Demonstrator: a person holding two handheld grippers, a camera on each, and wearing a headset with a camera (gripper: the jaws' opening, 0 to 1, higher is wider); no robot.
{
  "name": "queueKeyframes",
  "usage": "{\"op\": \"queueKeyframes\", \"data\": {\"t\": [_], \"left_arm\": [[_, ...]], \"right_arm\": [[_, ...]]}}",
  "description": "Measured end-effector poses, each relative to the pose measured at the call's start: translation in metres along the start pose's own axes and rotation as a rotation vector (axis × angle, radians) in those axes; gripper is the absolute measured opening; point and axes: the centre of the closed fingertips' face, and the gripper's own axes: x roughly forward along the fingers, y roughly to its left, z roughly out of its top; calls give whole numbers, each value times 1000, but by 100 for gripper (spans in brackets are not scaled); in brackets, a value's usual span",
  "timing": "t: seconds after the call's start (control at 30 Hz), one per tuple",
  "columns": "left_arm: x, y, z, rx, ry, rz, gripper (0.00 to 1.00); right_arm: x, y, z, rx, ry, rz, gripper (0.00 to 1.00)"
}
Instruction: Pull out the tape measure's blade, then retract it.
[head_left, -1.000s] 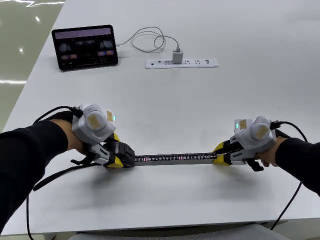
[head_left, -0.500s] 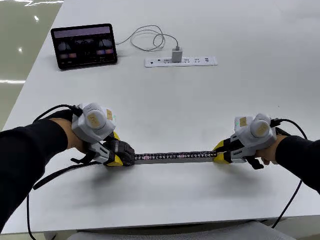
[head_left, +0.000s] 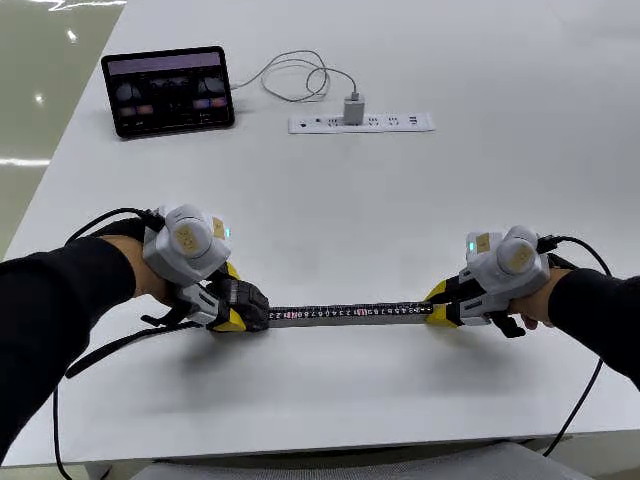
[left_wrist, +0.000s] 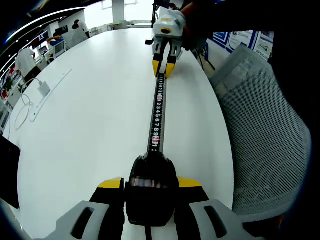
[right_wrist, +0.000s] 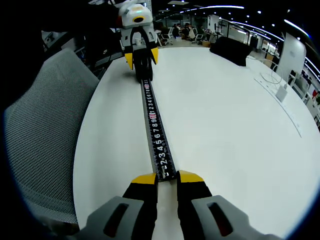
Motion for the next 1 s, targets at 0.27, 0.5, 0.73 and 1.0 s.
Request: {"op": "queueKeyframes", "data": {"t": [0.27,0.5,0.73,1.0], "left_arm": [[1,1,2,-9,-12,2,35],[0,0,3,1,4,15,35],[-3,1,5,-15,-45,48,35],[-16,20,17,-173,-168,167,78]], "right_arm": [[2,-4,-2,13,12,1,10],[2,-7,-4,4,18,-15,11],[4,-10,-3,20,-1,-65,15],[-10,-12,17,89,-108,-150,25]]}}
